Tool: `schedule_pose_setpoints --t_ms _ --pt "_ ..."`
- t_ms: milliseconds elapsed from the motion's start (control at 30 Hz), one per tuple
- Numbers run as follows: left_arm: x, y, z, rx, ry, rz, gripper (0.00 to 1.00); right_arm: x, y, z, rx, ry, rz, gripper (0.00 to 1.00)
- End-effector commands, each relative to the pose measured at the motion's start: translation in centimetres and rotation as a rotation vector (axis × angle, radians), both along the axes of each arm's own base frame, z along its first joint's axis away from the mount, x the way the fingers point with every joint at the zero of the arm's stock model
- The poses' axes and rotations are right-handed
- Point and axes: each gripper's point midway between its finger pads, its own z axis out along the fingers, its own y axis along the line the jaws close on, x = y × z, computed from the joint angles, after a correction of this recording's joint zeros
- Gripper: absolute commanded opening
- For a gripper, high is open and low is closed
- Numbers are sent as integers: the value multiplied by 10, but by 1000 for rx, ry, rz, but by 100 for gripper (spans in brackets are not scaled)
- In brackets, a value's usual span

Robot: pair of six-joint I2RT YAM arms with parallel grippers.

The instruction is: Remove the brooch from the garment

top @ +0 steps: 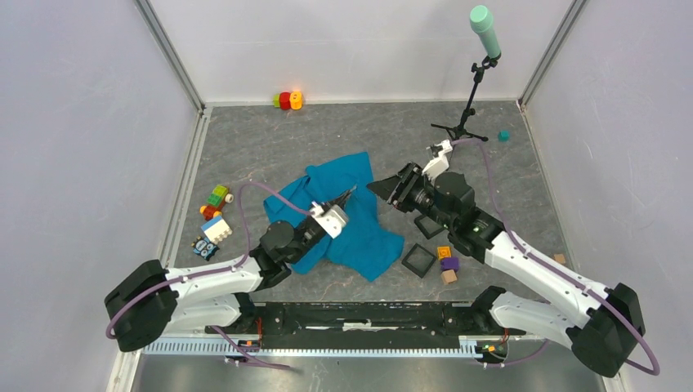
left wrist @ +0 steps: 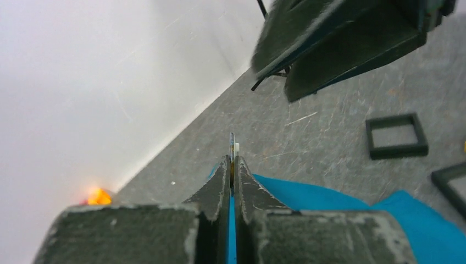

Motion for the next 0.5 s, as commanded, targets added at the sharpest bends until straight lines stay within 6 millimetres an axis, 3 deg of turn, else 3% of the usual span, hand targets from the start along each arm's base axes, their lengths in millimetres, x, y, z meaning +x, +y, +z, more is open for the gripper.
schedule_pose_setpoints --t_ms 0,67,133,200,333,367,467 --pt "6 17 35 -470 241 10 2 14 -20 39 -211 -486 -13 50" --pt "2 16 37 -571 361 -59 2 3 -18 38 -311 -716 87 55" --pt "-3 16 42 -644 464 -127 2 -11 -14 34 -376 -893 184 55" --pt "-6 18 44 -704 560 -168 2 -20 -12 29 -418 -991 251 57" --pt "-32 22 58 -737 596 -357 2 -25 -15 20 -443 -1031 278 80" --pt "-46 23 65 -728 560 -429 2 -24 -16 20 -430 -1008 267 81" --pt "-58 29 70 -778 574 -483 2 -42 -5 31 -301 -1065 335 81"
